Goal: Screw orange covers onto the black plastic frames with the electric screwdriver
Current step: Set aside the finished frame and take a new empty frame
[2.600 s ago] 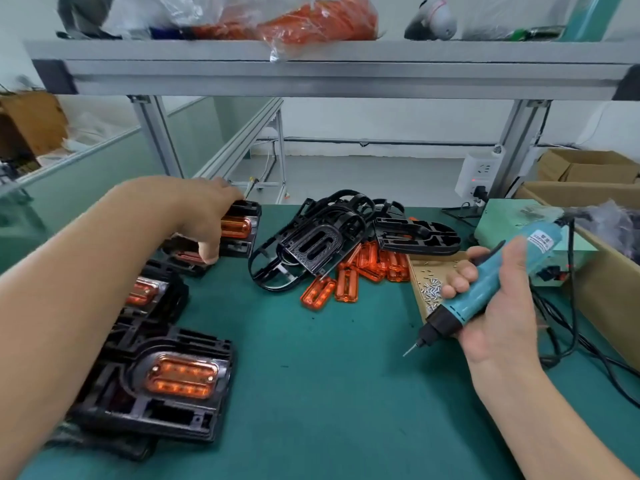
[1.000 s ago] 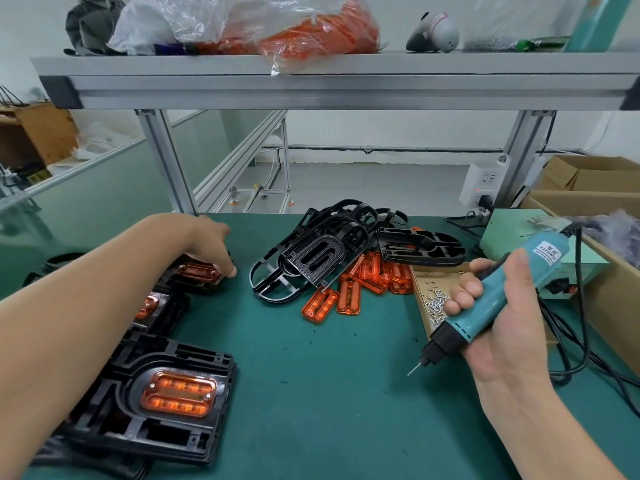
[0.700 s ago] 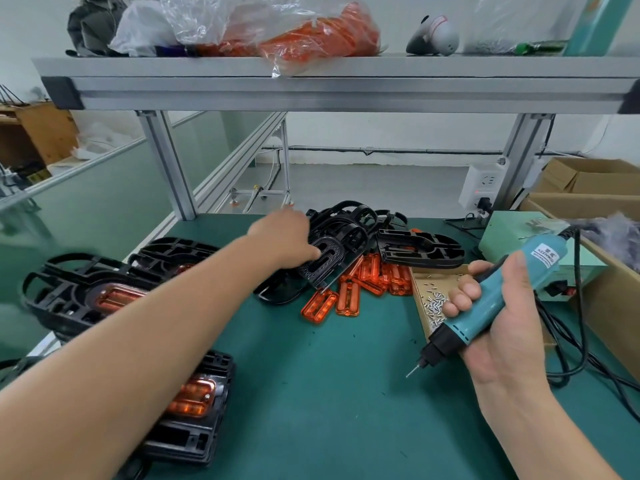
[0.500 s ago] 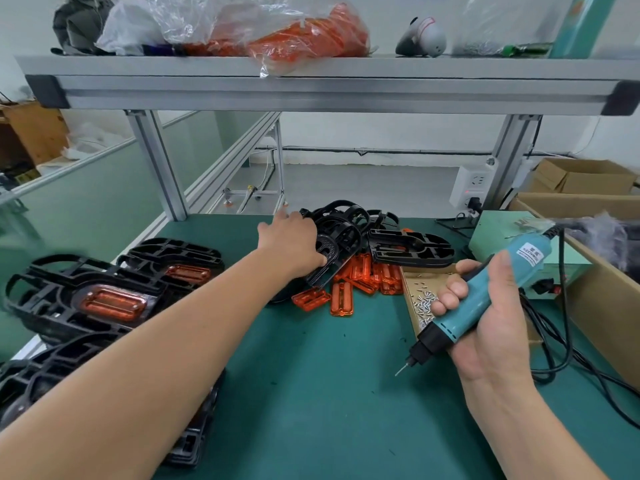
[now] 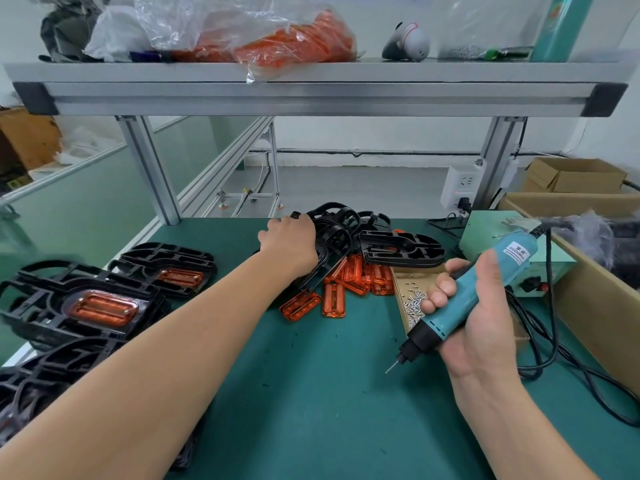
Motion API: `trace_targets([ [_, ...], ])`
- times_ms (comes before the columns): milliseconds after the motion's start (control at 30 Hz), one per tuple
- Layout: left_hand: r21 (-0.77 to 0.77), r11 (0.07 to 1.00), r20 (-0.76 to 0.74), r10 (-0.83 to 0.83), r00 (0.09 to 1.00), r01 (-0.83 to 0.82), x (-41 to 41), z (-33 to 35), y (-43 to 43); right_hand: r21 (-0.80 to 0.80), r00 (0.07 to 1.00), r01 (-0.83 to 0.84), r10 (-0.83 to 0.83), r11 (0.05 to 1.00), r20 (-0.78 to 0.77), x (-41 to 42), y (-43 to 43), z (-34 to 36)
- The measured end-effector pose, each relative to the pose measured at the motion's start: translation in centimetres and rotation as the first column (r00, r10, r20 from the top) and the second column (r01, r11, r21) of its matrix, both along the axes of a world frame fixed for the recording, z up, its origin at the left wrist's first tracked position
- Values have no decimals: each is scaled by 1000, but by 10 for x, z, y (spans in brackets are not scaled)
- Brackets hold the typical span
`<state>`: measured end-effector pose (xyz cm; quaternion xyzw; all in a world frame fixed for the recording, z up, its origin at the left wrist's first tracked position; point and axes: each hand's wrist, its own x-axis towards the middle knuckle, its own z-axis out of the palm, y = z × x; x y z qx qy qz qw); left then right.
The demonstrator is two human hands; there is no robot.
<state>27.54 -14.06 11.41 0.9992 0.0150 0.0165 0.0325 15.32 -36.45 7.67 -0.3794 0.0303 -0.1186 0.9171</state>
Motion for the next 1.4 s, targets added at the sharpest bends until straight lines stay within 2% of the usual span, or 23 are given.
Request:
trace_targets([
  [133, -11, 1000, 23, 3, 1000, -3, 5, -1, 1, -4, 1000, 0, 0, 1000, 2, 0, -1, 0],
  [267, -55, 997, 110, -44, 993, 50, 4, 6, 5, -2, 1000, 3, -3, 1000, 3, 0, -1, 0],
  [333, -156, 983, 118, -78, 990, 96, 0, 16, 5, -8, 1000, 11, -11, 1000, 5, 0, -1, 0],
  [433, -435, 893, 41, -106, 993, 114, -14, 26, 4, -14, 1000, 7, -6, 1000, 8, 0, -1, -1],
  [533, -703, 708, 17, -76, 997, 66, -36, 26, 4, -12, 1000, -2, 2, 1000, 15, 1, -1, -2],
  [600, -870, 493, -3, -35, 999, 14, -57, 21, 2, -8, 1000, -6, 7, 1000, 25, 2, -2, -1],
  [667, -967, 249, -53, -6, 999, -50, -84, 13, -3, -2, 1000, -11, 11, 1000, 21, 3, -3, -1],
  [767, -987, -51, -150, -26, 988, -151, -132, -9, -10, 20, 1000, -24, 24, 999, 18, 5, -7, -3],
  [867, -940, -245, -223, -87, 971, -238, -178, -38, -16, 26, 998, -53, 53, 998, 28, 6, -12, -4],
  [933, -895, -382, -219, -77, 973, -232, -199, -55, -20, 13, 997, -60, 59, 998, 45, 7, -15, -4],
  [1000, -859, -477, -187, -51, 981, -188, -210, -67, -22, 7, 997, -54, 54, 999, 52, 7, -17, -4],
  [1100, -846, -515, -102, -102, 990, -140, -217, -75, -21, 27, 998, -46, 45, 999, 49, 8, -18, -4],
  [1267, -889, -456, 94, -274, 957, -44, -213, -87, -13, 37, 999, -34, 32, 999, 42, 8, -19, -5],
  [1300, -909, -416, 125, -285, 950, -5, -209, -91, -10, 41, 999, -33, 32, 999, 40, 9, -19, -5],
  [1400, -972, -137, 231, -422, 877, 190, -201, -100, -5, 57, 999, -35, 32, 998, 43, 9, -21, -6],
])
